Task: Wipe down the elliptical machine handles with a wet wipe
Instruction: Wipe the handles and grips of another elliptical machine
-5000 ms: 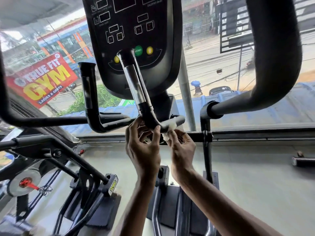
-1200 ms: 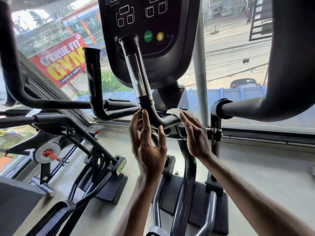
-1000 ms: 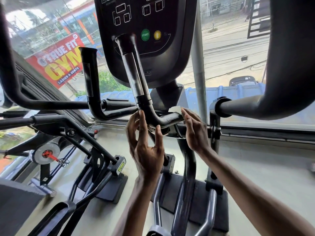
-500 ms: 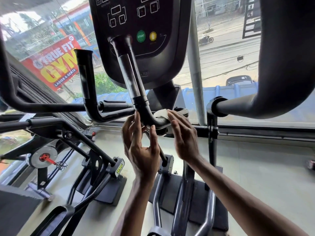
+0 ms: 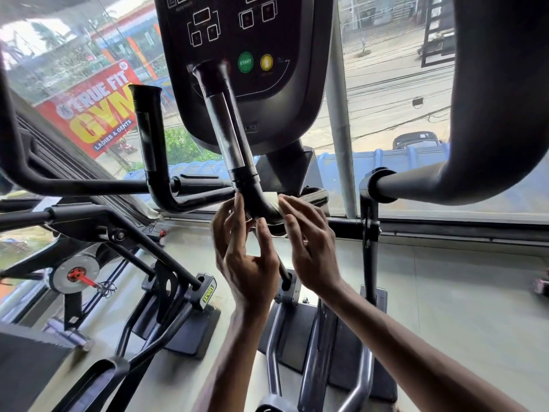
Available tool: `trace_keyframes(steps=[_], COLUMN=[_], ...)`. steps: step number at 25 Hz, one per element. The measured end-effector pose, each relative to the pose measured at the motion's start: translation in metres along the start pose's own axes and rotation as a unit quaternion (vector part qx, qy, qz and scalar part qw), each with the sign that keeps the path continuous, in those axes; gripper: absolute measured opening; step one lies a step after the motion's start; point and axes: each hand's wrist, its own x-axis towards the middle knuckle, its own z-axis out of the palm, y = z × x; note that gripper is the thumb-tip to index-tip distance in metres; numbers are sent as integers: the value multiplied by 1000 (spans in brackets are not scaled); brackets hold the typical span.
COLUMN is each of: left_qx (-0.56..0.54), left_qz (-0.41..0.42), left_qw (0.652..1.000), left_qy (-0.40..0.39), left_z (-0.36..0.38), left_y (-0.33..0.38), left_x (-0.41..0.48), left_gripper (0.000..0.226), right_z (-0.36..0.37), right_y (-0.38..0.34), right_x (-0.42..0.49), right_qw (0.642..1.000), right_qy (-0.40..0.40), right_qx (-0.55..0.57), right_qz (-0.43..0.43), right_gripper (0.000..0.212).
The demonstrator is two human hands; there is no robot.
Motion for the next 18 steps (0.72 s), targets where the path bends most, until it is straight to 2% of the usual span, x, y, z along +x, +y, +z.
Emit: trace_keyframes(steps=[2, 6, 10, 15, 18], left_qx=[-3, -18, -43, -53, -64], left_qz=[-16, -21, -41, -54, -62], left_qw=[1000, 1000, 998, 997, 996], left_qy=[5, -2, -24, -18, -16], left_z=[-2, -9, -12, -14, -12], left_y=[3, 8, 9, 17, 21], left_x=[2, 9, 18, 28, 35], left_gripper=[44, 41, 46, 42, 41], right_z=[-1, -9, 1, -6, 4], right_y=[-14, -19, -33, -29, -39], right_x=[4, 22, 36, 30, 43], right_qw=[1000, 996, 982, 997, 994], right_qy=[3, -8, 10, 9, 54], right_qx=[3, 79, 169, 65, 93], right_qz=[-13, 40, 82, -46, -9], right_gripper=[29, 12, 13, 6, 4])
